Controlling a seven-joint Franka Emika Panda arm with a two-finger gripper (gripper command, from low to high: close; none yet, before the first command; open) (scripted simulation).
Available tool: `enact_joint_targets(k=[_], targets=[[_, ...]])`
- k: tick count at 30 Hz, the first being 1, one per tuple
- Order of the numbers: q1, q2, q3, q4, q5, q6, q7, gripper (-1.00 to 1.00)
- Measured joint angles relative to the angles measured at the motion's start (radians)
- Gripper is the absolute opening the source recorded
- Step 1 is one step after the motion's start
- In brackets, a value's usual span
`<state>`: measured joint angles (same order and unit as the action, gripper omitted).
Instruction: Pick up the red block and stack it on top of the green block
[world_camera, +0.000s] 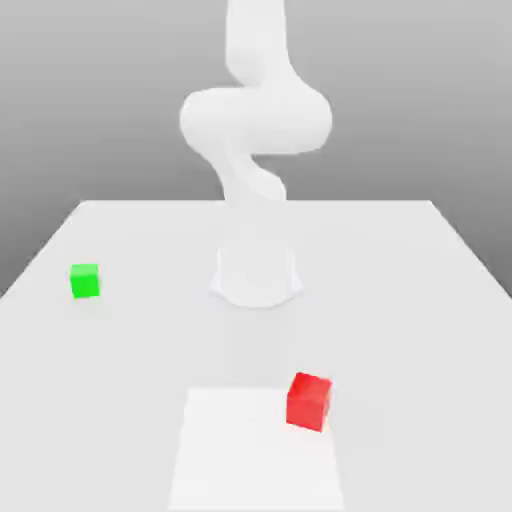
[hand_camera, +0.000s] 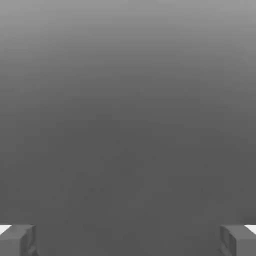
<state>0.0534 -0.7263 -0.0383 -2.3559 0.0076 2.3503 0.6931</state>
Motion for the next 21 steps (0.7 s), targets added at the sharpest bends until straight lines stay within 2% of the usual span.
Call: enact_joint_targets(k=[10, 18, 21], targets=[[0.214, 0.356, -0.122, -0.251, 0.039, 0.231, -0.5, 0.0], [0.308, 0.631, -0.137, -0.451, 0.003, 0.417, -0.848, 0.0], [0.318, 0.716, -0.131, -0.479, -0.012, 0.484, -0.905, 0.0]])
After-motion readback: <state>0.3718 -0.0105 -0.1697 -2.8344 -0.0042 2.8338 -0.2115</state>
